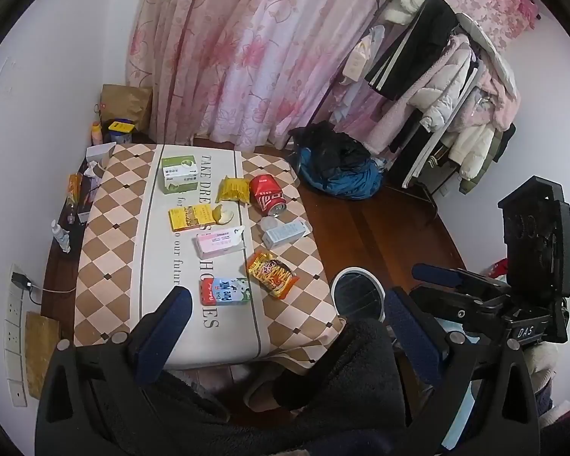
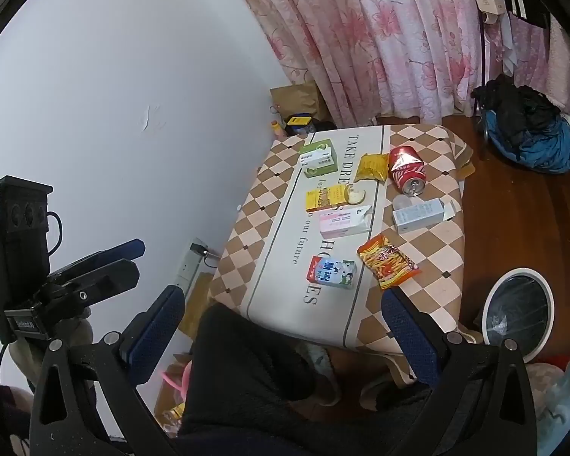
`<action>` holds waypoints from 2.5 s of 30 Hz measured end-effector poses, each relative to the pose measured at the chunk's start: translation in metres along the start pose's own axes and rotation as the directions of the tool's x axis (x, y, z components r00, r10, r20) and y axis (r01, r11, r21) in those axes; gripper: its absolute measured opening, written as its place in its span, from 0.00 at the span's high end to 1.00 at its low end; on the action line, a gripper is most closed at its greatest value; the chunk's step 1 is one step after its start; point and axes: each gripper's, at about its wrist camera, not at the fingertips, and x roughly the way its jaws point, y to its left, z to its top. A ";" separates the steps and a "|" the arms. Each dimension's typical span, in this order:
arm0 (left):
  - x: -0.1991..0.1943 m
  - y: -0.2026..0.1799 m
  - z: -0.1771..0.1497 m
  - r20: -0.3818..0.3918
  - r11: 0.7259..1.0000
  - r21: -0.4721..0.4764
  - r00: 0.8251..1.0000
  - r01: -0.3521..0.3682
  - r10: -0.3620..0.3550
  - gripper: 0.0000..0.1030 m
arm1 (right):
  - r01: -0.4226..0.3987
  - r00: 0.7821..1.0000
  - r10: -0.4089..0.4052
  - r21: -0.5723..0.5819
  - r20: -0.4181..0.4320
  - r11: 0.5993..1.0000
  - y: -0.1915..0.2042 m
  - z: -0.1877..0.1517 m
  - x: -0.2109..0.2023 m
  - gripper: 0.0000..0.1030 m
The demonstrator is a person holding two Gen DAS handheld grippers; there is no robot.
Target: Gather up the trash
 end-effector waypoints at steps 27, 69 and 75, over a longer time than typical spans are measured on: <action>0.001 -0.001 -0.001 -0.005 1.000 -0.006 1.000 0.003 -0.003 0.00 | -0.004 1.000 0.004 -0.001 -0.009 1.000 0.001 -0.001 0.007 0.00; -0.001 0.001 -0.008 -0.009 1.000 -0.009 1.000 0.005 -0.005 0.00 | -0.011 1.000 0.011 -0.005 -0.011 1.000 0.002 -0.001 0.011 0.00; -0.001 0.004 -0.011 -0.009 1.000 -0.010 1.000 0.006 -0.006 0.00 | -0.013 1.000 0.013 -0.002 -0.009 1.000 0.002 0.000 0.010 0.00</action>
